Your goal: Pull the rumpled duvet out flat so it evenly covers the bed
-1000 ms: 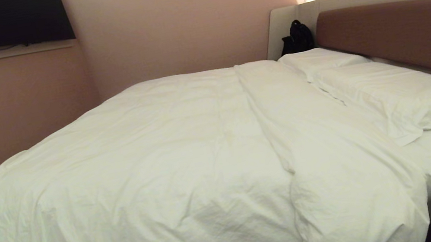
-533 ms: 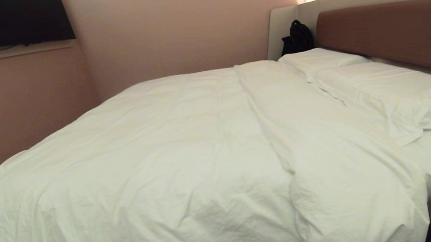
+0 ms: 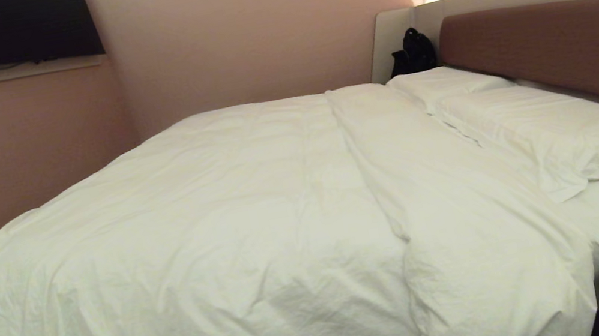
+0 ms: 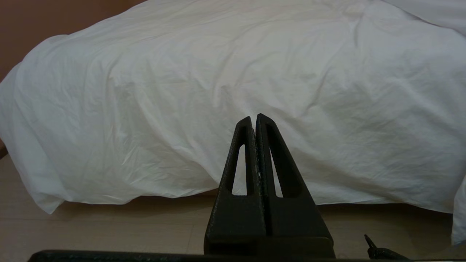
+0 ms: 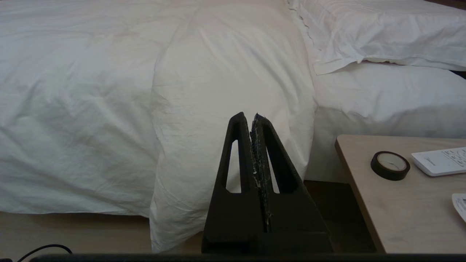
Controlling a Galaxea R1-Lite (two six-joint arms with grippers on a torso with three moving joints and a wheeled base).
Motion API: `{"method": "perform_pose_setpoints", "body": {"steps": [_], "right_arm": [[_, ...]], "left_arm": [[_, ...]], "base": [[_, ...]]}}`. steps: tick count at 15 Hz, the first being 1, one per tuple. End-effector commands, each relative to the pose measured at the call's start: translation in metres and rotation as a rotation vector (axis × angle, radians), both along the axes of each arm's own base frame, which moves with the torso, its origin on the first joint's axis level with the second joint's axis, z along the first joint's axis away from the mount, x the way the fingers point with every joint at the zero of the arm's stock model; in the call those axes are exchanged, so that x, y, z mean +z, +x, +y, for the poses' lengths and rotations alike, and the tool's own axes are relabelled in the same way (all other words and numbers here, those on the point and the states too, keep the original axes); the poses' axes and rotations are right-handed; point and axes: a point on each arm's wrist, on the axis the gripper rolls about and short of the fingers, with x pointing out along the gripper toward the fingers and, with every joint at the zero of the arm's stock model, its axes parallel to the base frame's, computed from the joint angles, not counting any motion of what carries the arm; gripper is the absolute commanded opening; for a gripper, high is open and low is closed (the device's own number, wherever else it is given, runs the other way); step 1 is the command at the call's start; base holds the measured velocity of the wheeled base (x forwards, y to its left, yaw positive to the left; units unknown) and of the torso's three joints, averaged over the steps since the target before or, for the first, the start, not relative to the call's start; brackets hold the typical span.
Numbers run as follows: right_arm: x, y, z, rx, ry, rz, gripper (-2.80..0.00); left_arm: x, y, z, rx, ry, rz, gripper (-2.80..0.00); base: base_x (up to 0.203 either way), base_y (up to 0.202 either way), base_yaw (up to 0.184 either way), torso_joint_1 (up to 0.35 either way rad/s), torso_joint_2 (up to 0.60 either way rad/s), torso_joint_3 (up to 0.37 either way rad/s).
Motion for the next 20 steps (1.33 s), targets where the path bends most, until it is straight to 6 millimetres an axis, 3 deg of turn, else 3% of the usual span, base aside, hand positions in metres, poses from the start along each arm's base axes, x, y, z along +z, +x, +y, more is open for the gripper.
{"method": "perform_pose_setpoints", "body": {"steps": [1,20], "right_arm": [[0.0000,0.0001,0.0000,0.001,-0.001,0.001,-2.80],[0.0000,0.0001,0.0000,0.001,-0.001,0.001,-2.80]], "left_arm": [[0.0000,0.0000,0.0001,0.002,-0.002,0.000,-2.80],[0.0003,0.0000,0.0004,0.018,-0.043,-0.002,-2.80]], "base": [[0.000,0.000,0.000,0.000,0.00,0.000],[0.000,0.003,-0.001,0.000,0.00,0.001]]}}
